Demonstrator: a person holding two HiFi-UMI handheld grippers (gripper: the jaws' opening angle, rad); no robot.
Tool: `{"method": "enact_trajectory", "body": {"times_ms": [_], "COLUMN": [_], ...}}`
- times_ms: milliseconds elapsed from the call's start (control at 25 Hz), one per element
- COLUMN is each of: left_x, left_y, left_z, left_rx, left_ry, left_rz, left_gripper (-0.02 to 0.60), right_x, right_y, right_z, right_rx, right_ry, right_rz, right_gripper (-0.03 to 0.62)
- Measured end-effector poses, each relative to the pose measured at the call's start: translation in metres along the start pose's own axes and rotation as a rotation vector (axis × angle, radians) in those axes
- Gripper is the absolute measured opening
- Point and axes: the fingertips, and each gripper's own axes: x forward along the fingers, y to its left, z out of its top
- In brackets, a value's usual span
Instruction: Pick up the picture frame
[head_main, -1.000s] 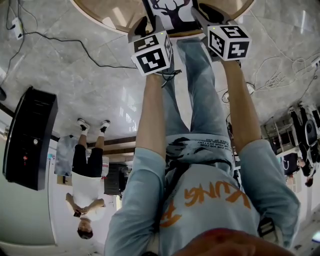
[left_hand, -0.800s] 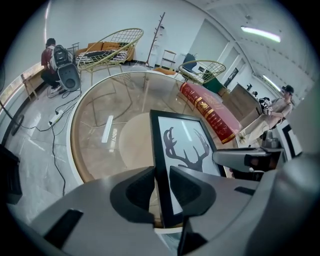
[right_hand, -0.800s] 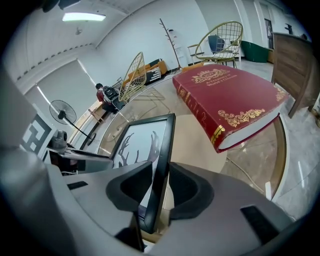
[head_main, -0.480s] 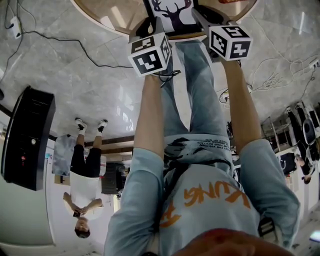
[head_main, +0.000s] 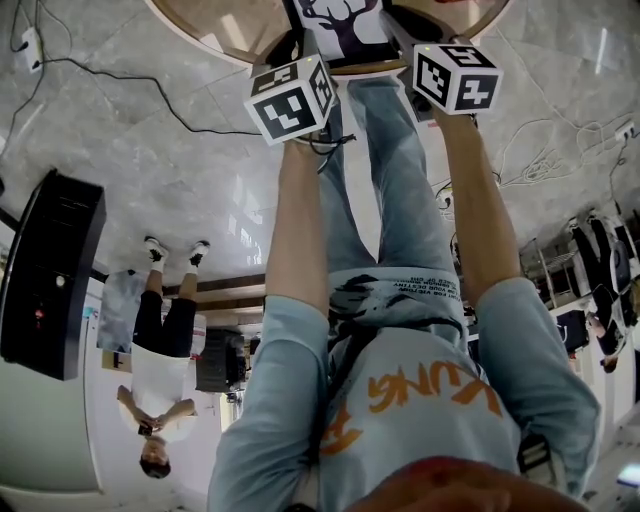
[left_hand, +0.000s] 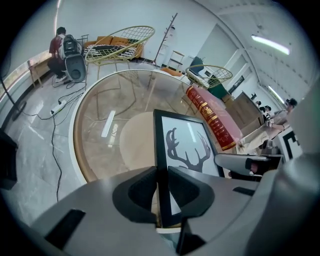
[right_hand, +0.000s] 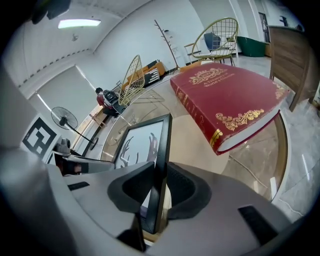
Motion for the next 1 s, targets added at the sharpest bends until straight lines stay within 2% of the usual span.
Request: {"method": "enact_trajectory", "body": {"times_ms": [520, 1000], "left_x": [-0.057, -0.164], "left_y": [-0.011, -0.048], "left_z": [0.029, 0.065], "left_rx": [-0.009, -0.008], "left_ry": [-0.181, -0.325], "left_rz": [0.010, 0.015], "left_gripper": [0.080, 0.080], "right_x": [-0.039, -0.130], "right_y": [0.034, 0.085], "right_z": [0.040, 0.089], "right_rx": [-0.099, -0.148], "right_ry": [-0.104, -0.178], "right_rz": [0.036, 0.068], "right_gripper": [0.073, 0.073]}}
